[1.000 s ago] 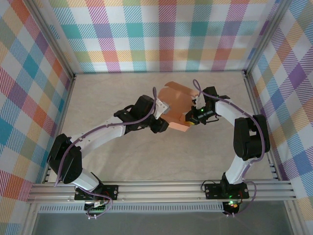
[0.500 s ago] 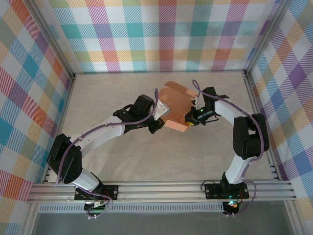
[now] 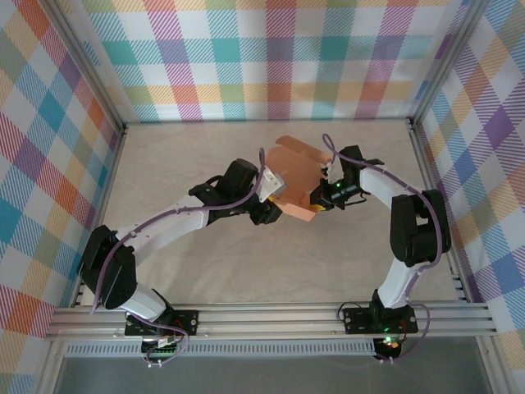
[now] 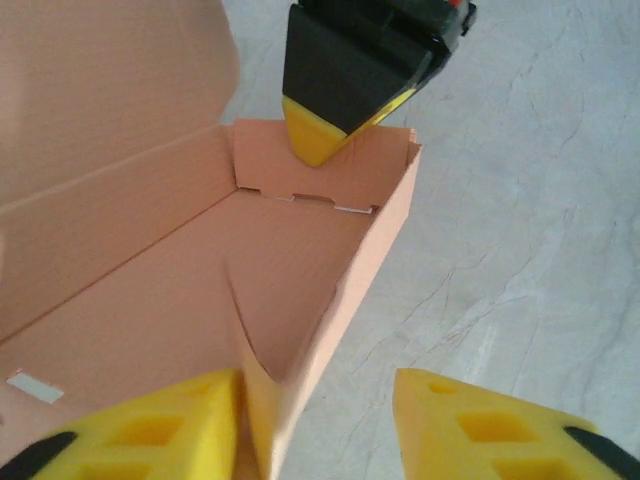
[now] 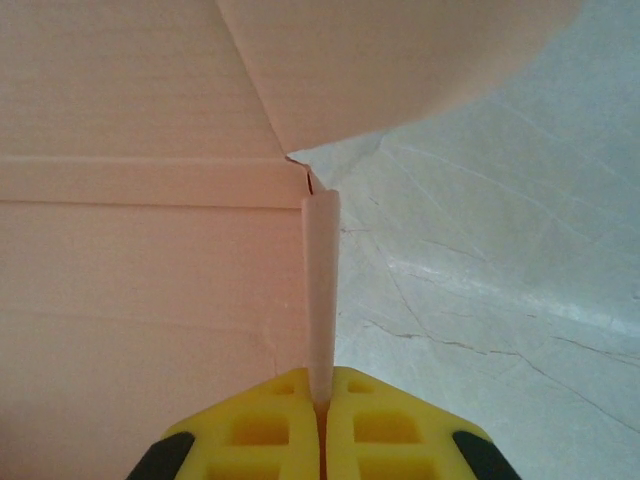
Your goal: Fold the paper box
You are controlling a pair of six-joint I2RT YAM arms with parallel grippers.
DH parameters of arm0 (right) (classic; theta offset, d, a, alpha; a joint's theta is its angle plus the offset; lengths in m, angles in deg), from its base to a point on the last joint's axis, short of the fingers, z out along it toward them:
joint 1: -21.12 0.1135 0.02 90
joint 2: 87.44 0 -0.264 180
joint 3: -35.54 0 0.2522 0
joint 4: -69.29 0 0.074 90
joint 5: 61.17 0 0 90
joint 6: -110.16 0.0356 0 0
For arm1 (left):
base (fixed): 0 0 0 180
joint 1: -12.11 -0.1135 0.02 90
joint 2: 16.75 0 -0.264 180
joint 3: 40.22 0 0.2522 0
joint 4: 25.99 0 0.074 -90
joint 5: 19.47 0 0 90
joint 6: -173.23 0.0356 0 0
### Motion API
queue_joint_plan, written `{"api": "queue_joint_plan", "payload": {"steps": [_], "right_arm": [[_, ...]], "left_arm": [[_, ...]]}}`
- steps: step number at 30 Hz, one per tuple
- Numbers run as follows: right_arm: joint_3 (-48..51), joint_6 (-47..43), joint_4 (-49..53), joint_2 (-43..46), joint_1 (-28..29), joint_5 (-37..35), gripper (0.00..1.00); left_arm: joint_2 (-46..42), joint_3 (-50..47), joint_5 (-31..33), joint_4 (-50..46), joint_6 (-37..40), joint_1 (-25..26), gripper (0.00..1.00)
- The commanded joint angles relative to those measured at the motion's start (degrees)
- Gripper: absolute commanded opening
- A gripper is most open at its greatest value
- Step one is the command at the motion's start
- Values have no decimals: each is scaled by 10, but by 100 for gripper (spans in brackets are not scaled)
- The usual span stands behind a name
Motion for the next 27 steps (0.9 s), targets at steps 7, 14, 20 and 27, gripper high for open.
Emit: {"api": "queue_joint_plan", "payload": {"steps": [7,14,20,27], "right_arm": [[-2,7,-25,26,-1,-88,0],[34,1,-89,68,-1,-121,0],[79,-6,-163,114,-1,-161,0],[132,-2,-247,160,-1,-198,0]], "left_arm": [[-130,-64,52,125,-114,-21,97],[-201,-137,79,186,-280,-142,100],[-199,-201,86,202,-420,-225,98],[-117,-234,14,271,-513,-237,81]]}}
